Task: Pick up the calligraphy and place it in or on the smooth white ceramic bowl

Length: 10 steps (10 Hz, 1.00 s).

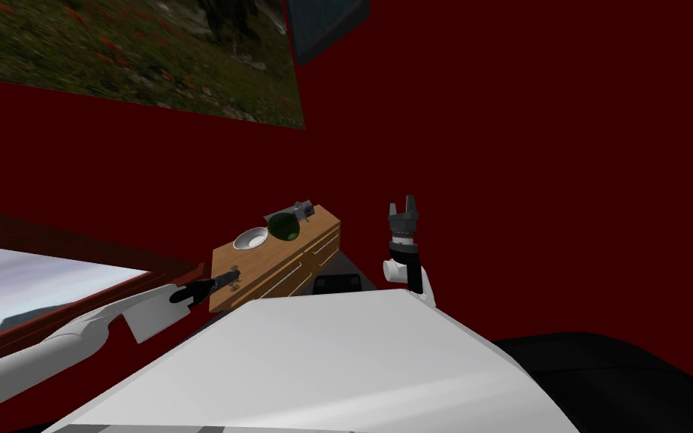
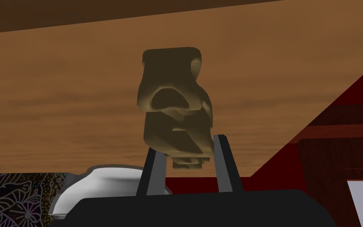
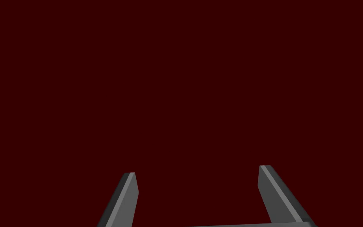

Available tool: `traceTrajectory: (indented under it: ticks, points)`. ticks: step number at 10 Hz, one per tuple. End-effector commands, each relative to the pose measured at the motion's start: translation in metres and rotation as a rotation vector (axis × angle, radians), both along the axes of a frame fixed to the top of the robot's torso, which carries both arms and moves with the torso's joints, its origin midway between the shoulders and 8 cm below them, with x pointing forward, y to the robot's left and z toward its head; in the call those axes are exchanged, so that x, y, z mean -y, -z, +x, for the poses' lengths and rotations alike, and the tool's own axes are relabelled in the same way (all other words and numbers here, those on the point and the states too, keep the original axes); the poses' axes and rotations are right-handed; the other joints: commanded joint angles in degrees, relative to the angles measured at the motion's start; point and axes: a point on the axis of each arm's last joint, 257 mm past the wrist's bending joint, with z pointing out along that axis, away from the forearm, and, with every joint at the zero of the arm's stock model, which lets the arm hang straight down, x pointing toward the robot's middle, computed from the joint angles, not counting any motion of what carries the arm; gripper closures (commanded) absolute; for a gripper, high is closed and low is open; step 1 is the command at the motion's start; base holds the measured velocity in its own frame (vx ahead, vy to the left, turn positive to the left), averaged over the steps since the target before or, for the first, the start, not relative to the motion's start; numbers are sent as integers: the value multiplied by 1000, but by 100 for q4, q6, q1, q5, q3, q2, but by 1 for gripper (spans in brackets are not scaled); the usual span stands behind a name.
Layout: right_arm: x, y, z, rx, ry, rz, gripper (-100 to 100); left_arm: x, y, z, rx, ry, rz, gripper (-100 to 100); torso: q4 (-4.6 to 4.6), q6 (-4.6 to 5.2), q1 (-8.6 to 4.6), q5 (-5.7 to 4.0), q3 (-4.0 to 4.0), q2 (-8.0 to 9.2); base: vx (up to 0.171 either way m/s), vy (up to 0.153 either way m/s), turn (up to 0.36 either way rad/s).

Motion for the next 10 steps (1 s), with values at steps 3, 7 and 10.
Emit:
traceTrajectory:
  ticks: [3,7,10]
  points:
    - [0,0,0,0,0,0,0,0,-8,4,0,7,-1,100,2,-4,-14,-4,6,11,-20,-22,44]
    - [0,0,0,0,0,0,0,-21,-33,10,-11,-35,38,100,3,-5,-27,-10,12,23,-46,-41,-15]
    - [0,0,0,0,0,0,0,-38,-56,11,-20,-78,67,100,3,-4,-36,-15,12,22,-64,-57,-63]
